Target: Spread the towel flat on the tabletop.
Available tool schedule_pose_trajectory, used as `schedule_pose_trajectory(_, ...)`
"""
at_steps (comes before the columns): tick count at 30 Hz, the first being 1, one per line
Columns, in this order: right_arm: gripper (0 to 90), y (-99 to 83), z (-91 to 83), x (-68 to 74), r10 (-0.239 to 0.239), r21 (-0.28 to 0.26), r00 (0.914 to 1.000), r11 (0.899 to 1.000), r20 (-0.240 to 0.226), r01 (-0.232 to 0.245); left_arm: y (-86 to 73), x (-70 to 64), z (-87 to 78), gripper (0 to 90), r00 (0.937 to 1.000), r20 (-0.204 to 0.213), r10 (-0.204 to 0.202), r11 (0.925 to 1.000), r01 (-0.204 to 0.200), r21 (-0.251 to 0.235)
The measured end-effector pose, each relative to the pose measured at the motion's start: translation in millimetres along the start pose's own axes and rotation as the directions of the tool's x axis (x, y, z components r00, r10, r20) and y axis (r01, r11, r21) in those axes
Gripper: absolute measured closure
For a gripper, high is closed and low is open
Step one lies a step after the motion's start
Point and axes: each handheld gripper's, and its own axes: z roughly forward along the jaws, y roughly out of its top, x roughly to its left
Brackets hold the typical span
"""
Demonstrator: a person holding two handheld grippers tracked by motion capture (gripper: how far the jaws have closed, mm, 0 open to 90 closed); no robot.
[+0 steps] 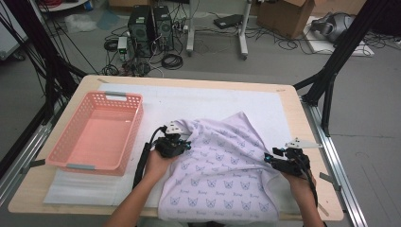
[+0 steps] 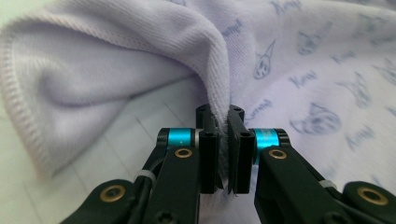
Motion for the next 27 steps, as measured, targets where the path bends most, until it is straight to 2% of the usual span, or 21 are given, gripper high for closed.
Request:
schedule_pose_trajectory(3,50.2,4.0,3.6,-1.8,-0.002,0.007,0.9996,1.000,0.028,0.002,-9.8,-7.6,-12.7,84.9,0.9996,0.023,0.017,0.9998,-0.017,0.004)
schedule_pose_trajectory(11,51.9,19.5,32.5,-3.6,0.019,0.043,0.9992,0.999,0.035,-0.021,-36.1,-14.5,-36.7,84.2,0.9979,0.062,-0.019,0.9997,0.020,-0.011)
schedule_pose_trajectory(14,53.5,24.8,45.3,-2.4,0.015,0.070,0.9989,0.997,0.045,-0.018,-41.1,-18.3,-44.8,84.3,0.9974,0.071,-0.005,0.9999,0.006,-0.010)
schedule_pose_trajectory(17,61.0,26.3,51.3,-3.7,0.026,0.080,0.9979,0.996,0.060,-0.030,-46.6,-19.8,-50.9,83.9,0.9968,0.079,-0.010,0.9997,0.012,-0.020)
schedule_pose_trajectory(18,66.0,26.1,50.9,-4.2,0.028,0.083,0.9978,0.996,0.059,-0.033,-48.0,-19.5,-51.8,83.5,0.9963,0.085,-0.010,0.9997,0.012,-0.021)
schedule_pose_trajectory(19,77.7,25.9,49.9,-5.0,0.025,0.084,0.9983,0.996,0.053,-0.029,-49.0,-18.9,-52.3,82.9,0.9962,0.087,-0.010,0.9997,0.012,-0.023)
schedule_pose_trajectory(20,83.3,25.8,48.5,-5.4,0.019,0.089,0.9995,0.996,0.024,-0.021,-49.4,-18.3,-52.6,82.4,0.9960,0.088,-0.014,0.9996,0.017,-0.024)
schedule_pose_trajectory(21,84.7,25.9,47.0,-3.9,0.011,0.100,0.9996,0.995,0.027,-0.014,-49.1,-17.6,-52.7,81.6,0.9959,0.089,-0.018,0.9995,0.020,-0.025)
schedule_pose_trajectory(23,85.4,25.4,42.9,-1.6,-0.026,0.116,0.9993,0.993,0.027,0.023,-48.0,-16.1,-52.8,76.4,0.9954,0.091,-0.029,0.9991,0.032,-0.028)
schedule_pose_trajectory(26,85.4,20.2,32.2,-0.4,-0.058,0.134,0.9981,0.990,0.022,0.054,-42.6,-11.2,-53.0,48.7,0.9942,0.086,-0.064,0.9974,0.067,-0.026)
schedule_pose_trajectory(27,85.4,17.2,27.5,-0.7,-0.065,0.145,0.9977,0.988,0.022,0.061,-39.8,-9.4,-54.3,45.1,0.9943,0.082,-0.068,0.9968,0.071,-0.037)
